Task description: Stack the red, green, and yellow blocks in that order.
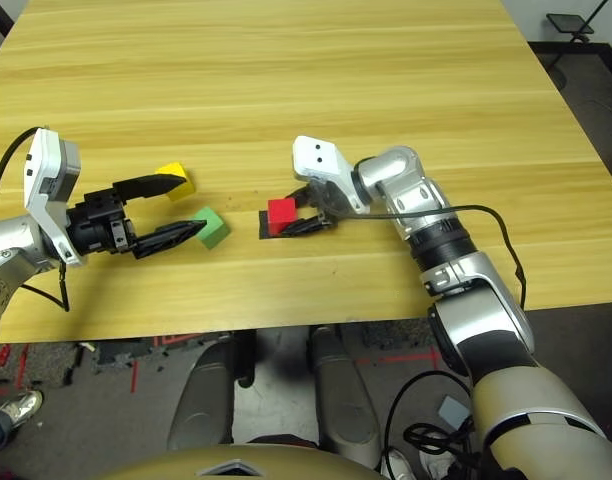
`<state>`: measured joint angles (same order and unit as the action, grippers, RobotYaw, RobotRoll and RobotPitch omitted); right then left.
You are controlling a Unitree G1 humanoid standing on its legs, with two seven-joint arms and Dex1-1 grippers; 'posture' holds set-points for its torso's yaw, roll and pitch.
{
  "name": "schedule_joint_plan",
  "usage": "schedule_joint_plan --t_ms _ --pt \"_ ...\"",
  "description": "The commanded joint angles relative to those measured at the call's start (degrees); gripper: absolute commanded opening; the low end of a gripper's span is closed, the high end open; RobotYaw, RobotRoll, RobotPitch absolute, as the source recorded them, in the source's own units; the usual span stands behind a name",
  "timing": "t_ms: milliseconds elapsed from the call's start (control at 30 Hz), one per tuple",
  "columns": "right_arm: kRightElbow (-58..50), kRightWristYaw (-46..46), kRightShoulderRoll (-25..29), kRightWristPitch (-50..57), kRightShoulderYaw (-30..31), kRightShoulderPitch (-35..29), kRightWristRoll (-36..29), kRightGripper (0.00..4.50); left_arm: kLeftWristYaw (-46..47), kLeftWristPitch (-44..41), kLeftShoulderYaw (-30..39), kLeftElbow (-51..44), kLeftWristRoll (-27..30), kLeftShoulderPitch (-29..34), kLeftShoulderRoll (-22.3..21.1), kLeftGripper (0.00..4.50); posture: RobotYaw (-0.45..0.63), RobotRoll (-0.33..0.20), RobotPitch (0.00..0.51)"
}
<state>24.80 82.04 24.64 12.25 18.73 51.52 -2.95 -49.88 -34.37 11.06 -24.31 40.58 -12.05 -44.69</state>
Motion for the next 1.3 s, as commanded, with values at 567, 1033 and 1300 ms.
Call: schedule_joint_plan --t_ms 567,1033,1300 --pt "-0.81 2.9 1.13 0.95 -3.04 1.22 -4.72 4.47 6.09 1.8 2.46 -4.36 -1.0 3.28 3.25 4.5 0.22 -0.157 0.292" --pt "-1.21 10.46 16.43 2.13 -6.02 6.58 -21.3 4.47 15.38 -2.63 1.83 -15.02 -2.15 14.9 4.13 4.5 0.16 -0.145 0.284" --pt "-6.14 10.46 17.63 3.26 -5.01 4.24 -22.32 4.47 18.35 -2.39 -2.88 -12.12 -7.81 11.44 4.43 4.5 0.13 -0.139 0.282"
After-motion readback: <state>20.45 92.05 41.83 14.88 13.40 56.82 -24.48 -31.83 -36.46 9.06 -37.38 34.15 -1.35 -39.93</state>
